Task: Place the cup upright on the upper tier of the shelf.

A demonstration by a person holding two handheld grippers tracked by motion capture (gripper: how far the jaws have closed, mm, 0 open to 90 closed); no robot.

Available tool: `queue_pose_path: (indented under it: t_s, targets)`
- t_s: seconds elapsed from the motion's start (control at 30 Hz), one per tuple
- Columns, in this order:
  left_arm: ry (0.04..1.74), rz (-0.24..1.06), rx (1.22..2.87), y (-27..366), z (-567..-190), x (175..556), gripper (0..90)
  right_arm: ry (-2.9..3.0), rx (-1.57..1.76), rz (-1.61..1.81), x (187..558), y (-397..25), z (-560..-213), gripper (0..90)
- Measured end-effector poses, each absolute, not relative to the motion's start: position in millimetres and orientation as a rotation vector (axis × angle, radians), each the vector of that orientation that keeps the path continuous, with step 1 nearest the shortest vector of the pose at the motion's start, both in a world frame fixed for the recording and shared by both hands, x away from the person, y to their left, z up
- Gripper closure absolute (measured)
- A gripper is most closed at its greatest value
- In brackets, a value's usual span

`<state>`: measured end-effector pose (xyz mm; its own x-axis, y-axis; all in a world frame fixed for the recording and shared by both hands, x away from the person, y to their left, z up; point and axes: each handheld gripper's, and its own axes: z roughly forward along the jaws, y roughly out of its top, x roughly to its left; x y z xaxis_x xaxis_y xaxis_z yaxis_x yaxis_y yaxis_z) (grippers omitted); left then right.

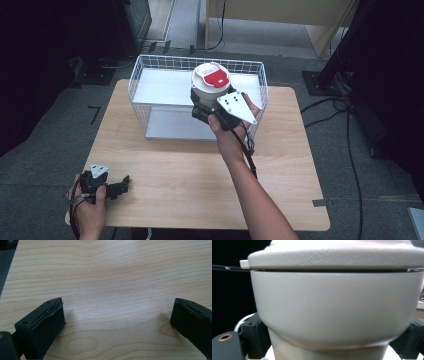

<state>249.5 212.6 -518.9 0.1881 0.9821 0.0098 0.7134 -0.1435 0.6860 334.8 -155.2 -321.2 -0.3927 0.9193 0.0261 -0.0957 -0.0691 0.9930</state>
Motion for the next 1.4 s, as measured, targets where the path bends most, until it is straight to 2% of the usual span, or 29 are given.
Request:
queue_pose_path:
  t_s: [0.53,0.8,1.17,1.4]
  targets:
    - [1.583,0.641,1.921,213,-519,250,0.0,1.371,1.006,1.499,388,-150,-315,9.0]
    - [1.583,0.64,1.92,212,-519,249,0.0,1.373,1.069,1.477,415,-149,-319,5.6]
    - [1.584,0.64,1.918,212,-519,249,0.0,1.347,1.055,1.428,426,-142,-321,5.3]
    - [1.583,0.64,1.919,212,-519,249,0.0,1.376,1.016,1.407,418,-140,-321,5.4]
